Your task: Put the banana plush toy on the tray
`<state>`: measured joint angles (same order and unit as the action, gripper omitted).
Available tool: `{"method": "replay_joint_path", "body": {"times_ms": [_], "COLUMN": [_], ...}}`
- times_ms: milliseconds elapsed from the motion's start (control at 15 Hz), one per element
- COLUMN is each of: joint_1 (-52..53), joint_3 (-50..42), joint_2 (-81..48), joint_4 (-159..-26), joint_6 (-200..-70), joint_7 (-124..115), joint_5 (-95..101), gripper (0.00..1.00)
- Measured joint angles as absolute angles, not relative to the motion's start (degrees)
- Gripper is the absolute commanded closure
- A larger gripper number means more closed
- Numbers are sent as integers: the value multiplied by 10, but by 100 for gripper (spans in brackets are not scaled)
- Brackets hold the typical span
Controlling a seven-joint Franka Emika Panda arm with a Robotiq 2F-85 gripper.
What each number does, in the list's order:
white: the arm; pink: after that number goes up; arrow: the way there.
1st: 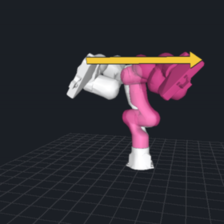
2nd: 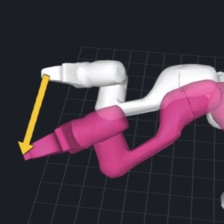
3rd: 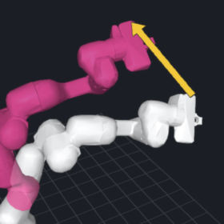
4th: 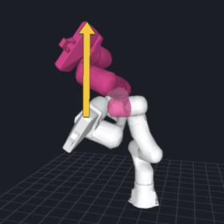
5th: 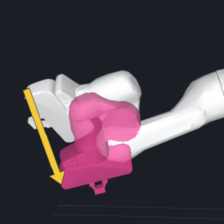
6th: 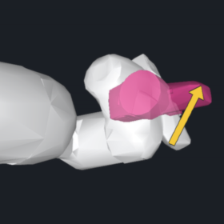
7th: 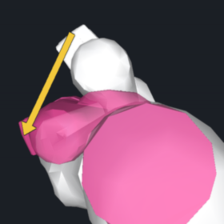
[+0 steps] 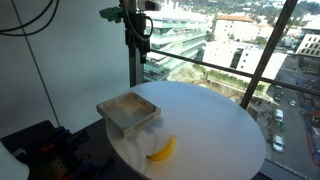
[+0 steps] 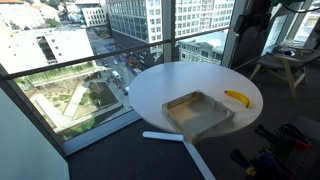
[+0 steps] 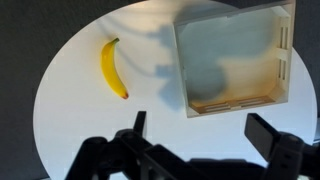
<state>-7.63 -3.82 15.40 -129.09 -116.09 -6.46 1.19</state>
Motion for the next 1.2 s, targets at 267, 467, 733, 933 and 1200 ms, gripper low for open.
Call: {"method": "replay_joint_path", "body": {"times_ms": [267,467,733,933,1200], "joint_1": [-78,-80,-86,-86,-86], "joint_3": [-45,-51,-62,-69,-77], "joint_2": [122,98,72,61,52], "joint_4": [-1262,-1243,-1221,-1209,-1197], "joint_6": [-1162,-1162,-1162,-1162,-1162], "joint_7": [-75,-96,-109,-97,-54], "joint_5": [14,20,23,23,23], "gripper": [0,0,0,0,0]}}
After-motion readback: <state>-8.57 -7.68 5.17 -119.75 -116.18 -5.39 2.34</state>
